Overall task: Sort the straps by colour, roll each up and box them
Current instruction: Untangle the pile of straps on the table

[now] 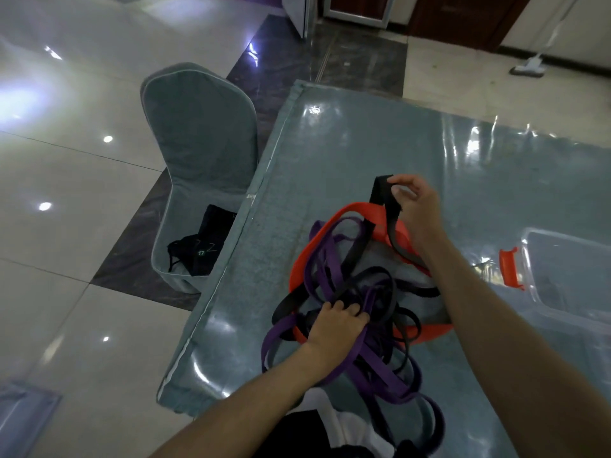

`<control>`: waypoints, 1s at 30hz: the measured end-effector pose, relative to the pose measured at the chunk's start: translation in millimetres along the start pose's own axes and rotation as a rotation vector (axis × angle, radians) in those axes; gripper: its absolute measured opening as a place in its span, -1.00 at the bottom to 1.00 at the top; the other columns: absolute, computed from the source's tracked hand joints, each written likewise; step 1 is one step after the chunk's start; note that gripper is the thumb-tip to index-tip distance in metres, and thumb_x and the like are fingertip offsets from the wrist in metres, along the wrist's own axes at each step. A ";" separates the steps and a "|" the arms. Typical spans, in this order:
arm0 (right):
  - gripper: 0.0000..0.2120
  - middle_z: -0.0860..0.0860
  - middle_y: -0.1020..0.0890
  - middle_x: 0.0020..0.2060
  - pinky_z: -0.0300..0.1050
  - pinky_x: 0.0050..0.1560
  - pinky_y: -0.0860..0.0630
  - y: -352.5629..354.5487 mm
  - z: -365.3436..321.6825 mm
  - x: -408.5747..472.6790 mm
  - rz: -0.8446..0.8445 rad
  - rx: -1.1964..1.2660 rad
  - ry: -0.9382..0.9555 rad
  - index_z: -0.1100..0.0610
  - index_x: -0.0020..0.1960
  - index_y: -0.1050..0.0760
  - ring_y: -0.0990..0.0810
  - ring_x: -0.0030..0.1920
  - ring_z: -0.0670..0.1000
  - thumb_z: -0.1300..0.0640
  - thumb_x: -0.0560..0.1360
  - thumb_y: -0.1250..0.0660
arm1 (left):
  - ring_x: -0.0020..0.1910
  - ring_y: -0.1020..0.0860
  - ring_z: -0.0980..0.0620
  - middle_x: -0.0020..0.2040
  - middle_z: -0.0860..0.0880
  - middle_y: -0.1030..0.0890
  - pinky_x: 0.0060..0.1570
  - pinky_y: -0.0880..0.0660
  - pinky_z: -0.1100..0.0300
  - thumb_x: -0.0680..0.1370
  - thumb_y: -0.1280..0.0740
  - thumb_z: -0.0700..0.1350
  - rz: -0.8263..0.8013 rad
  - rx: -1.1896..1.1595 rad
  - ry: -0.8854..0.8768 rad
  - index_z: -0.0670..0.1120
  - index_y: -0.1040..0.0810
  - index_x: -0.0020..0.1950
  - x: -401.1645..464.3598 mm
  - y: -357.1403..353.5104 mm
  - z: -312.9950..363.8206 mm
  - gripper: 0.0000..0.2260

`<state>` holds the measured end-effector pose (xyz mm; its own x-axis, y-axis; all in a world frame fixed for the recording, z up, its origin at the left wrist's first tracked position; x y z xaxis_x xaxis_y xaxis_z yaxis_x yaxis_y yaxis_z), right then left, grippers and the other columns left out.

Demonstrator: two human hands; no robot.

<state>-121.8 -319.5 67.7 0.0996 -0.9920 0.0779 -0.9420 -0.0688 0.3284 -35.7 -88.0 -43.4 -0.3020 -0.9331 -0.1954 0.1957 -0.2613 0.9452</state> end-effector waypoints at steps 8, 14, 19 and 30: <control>-0.69 0.05 -0.67 -0.05 0.09 0.02 -0.54 3.6 -21.1 -1.1 -0.035 0.182 -0.022 -0.04 0.05 -0.66 -0.61 -0.01 0.11 0.33 0.64 -0.28 | 0.30 -0.47 -0.24 0.50 -0.13 -0.44 0.31 -0.43 -0.14 0.66 -0.23 -0.29 -0.001 0.004 0.007 -0.09 -0.35 0.56 -0.4 1.9 -4.8 -0.55; -0.77 0.10 -0.68 0.05 -0.04 0.05 -0.58 1.2 -5.1 -22.7 -0.059 0.136 -0.135 0.23 0.26 -0.63 -0.64 0.00 0.02 0.29 0.62 -0.37 | 0.37 -0.43 -0.26 0.55 -0.16 -0.38 0.37 -0.41 -0.16 0.67 -0.21 -0.26 -0.053 0.033 -0.008 -0.11 -0.28 0.60 -3.8 2.0 -3.8 -0.52; -0.74 -0.11 -0.68 0.02 -0.43 0.00 -0.53 14.5 3.4 -40.0 -0.064 -0.076 -0.076 0.03 0.16 -0.65 -0.64 0.06 -0.13 0.16 0.49 -0.57 | 0.36 -0.44 -0.19 0.53 -0.11 -0.42 0.32 -0.44 -0.09 0.69 -0.19 -0.18 -0.039 -0.098 0.043 -0.08 -0.27 0.61 -9.8 6.9 -16.4 -0.53; -0.67 0.24 -0.68 0.18 -0.29 0.09 -0.55 74.1 38.9 -84.3 0.030 -0.240 -0.126 0.33 0.31 -0.59 -0.64 0.10 0.11 0.41 0.56 -0.37 | 0.26 -0.50 -0.15 0.21 -0.14 -0.61 0.26 -0.49 -0.07 0.70 -0.27 0.15 0.377 -0.436 0.602 -0.17 -0.72 0.08 -35.4 29.8 -99.4 -0.58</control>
<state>-212.5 -245.1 48.9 0.0183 -0.9996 -0.0223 -0.8393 -0.0274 0.5430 73.6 -87.3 -34.2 0.3828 -0.9173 -0.1096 0.5651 0.1386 0.8133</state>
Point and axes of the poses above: each hand's wrist, its own x-axis towards the middle knuckle, its own y-axis out of the back of the hand, z = x × y, the point moved 5 cm from there along x, towards the middle knuckle
